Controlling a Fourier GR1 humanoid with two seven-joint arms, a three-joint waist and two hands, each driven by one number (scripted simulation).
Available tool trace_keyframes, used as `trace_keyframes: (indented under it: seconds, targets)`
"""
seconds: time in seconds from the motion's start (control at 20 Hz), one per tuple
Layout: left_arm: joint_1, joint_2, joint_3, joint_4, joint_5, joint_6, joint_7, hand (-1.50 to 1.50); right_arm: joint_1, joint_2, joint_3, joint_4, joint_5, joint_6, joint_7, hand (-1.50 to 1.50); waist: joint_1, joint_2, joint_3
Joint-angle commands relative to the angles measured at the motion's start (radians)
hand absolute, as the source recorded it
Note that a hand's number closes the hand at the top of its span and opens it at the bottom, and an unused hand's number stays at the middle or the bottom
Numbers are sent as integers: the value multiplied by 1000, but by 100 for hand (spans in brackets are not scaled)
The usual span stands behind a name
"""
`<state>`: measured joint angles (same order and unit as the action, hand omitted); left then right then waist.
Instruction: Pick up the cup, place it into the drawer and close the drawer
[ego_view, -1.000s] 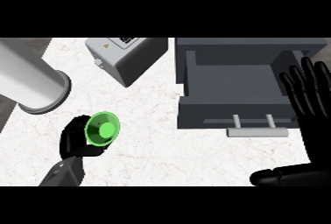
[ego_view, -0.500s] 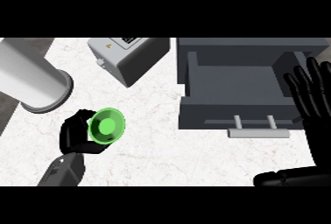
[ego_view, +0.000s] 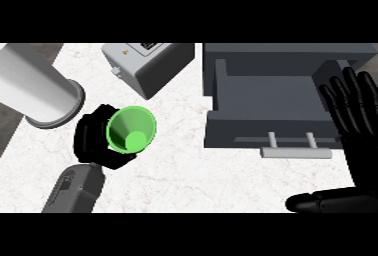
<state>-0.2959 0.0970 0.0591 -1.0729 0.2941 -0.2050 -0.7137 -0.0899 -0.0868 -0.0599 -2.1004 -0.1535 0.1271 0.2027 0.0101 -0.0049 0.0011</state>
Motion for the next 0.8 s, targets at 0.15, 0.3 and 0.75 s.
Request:
trace_keyframes:
  seconds: [0.15, 0.3, 0.75]
  targets:
    - [-88, -34, -33, -294, 63, 110, 314, 150, -7, -15, -36, 26, -22, 15, -23, -150, -6, 1, 0]
    - [-164, -53, -37, -316, 46, 184, 381, 150, 13, 0, -17, 22, 7, 7, -43, -150, -11, 3, -1]
    - [-370, -96, -117, -263, -70, 356, 477, 150, -11, -10, -24, 8, -13, 2, 4, -150, -17, 5, -1]
